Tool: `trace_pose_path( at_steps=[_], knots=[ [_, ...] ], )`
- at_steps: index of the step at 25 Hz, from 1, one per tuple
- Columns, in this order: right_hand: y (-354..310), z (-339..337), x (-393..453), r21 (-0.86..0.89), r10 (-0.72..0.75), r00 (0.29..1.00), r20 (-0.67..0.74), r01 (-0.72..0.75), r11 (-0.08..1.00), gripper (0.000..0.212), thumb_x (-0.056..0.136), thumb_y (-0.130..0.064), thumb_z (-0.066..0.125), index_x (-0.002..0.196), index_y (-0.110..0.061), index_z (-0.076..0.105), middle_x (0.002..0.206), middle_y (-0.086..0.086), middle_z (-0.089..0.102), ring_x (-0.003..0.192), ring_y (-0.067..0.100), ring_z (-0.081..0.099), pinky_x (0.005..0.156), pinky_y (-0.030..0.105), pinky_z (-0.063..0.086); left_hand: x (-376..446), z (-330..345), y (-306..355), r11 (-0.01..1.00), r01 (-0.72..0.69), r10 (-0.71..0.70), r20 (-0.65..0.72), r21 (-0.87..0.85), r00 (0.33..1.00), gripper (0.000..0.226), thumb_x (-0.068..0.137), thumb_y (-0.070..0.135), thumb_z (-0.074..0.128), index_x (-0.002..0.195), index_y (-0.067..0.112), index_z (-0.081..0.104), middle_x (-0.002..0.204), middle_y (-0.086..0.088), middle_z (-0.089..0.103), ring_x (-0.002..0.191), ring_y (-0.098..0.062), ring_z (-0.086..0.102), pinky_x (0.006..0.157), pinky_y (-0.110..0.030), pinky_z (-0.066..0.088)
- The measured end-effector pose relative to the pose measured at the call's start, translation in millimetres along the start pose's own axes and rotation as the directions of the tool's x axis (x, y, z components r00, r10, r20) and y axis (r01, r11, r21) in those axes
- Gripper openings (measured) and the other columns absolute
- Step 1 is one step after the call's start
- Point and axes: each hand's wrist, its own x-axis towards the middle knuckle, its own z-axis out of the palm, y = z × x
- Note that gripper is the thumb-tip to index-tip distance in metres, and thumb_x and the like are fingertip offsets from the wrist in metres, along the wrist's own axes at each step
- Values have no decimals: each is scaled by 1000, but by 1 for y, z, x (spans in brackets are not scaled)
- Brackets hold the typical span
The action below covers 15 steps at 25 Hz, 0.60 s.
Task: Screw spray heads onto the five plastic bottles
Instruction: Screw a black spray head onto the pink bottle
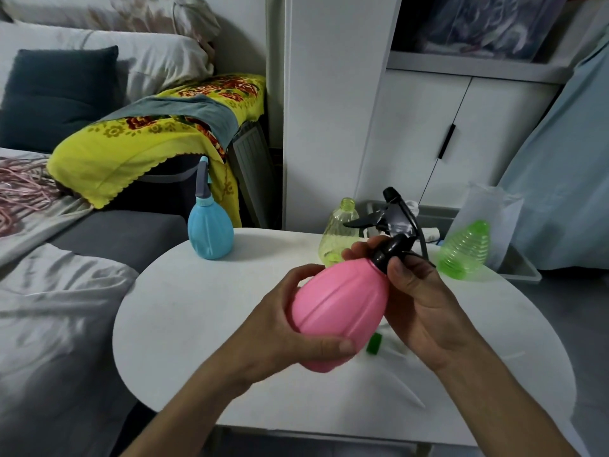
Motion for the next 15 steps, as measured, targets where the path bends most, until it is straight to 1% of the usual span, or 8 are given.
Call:
trace_pose_path(
  at_steps=[3, 6, 7, 8, 10, 12, 14, 15],
  knots=[
    [0, 9, -5, -72, 66, 994, 83, -60, 996, 24, 71, -24, 84, 88, -12, 71, 95, 13, 73, 109, 33, 65, 94, 40, 50, -3, -2, 3, 999, -5, -3, 140, 53, 990, 82, 44, 54, 93, 113, 62, 50, 114, 25, 62, 106, -3, 64, 74, -27, 61],
    [-1, 18, -7, -236, 112, 993, 47, -98, 967, 24, 72, -29, 83, 65, -15, 66, 84, 9, 73, 100, 28, 68, 89, 36, 52, -6, 0, 1, 997, -15, -2, 238, 70, 971, 80, 52, 44, 95, 115, 62, 50, 117, 26, 61, 107, -1, 63, 73, -24, 60],
    [1, 21, -7, -247, 106, 994, 9, -100, 964, 25, 75, -27, 80, 59, -16, 64, 79, 8, 72, 99, 29, 69, 88, 36, 53, -6, 2, 1, 993, -38, 17, 192, 108, 981, 81, 51, 45, 95, 115, 63, 49, 116, 27, 60, 105, 0, 63, 71, -23, 60],
    [3, 23, -5, -254, 81, 995, -59, -94, 963, 26, 77, -23, 77, 55, -17, 63, 74, 8, 71, 99, 30, 69, 88, 36, 52, -6, 5, 0, 980, -62, 45, 92, 190, 995, 83, 49, 49, 94, 115, 63, 47, 115, 29, 59, 102, 2, 63, 68, -21, 60],
    [8, 23, -3, -277, 5, 978, -210, -65, 959, 27, 76, -18, 70, 50, -20, 62, 66, 6, 67, 92, 28, 70, 85, 39, 52, -5, 15, -5, 928, -109, 142, -69, 356, 987, 89, 45, 58, 92, 119, 60, 43, 115, 31, 57, 97, 4, 63, 65, -19, 60],
    [7, 20, -2, -275, 4, 977, -212, -64, 959, 27, 75, -17, 70, 49, -19, 60, 64, 7, 66, 88, 27, 69, 83, 39, 52, -3, 19, -6, 947, -100, 124, -60, 305, 990, 90, 45, 56, 92, 119, 59, 43, 114, 31, 57, 96, 3, 64, 67, -21, 61],
    [1, 17, -4, -212, 105, 992, -75, -118, 970, 28, 74, -22, 76, 53, -16, 57, 68, 9, 68, 91, 28, 70, 84, 38, 53, 0, 10, -4, 992, -9, -5, 119, 122, 993, 82, 50, 45, 94, 118, 59, 49, 115, 26, 61, 101, -1, 65, 72, -26, 61],
    [-2, 16, -5, -176, 142, 990, -7, -141, 974, 30, 72, -25, 79, 55, -15, 56, 71, 10, 70, 93, 29, 70, 84, 38, 54, 0, 4, -2, 998, 41, -51, 226, 50, 973, 77, 54, 39, 94, 117, 57, 53, 115, 21, 63, 105, -5, 65, 74, -28, 61]
  ],
)
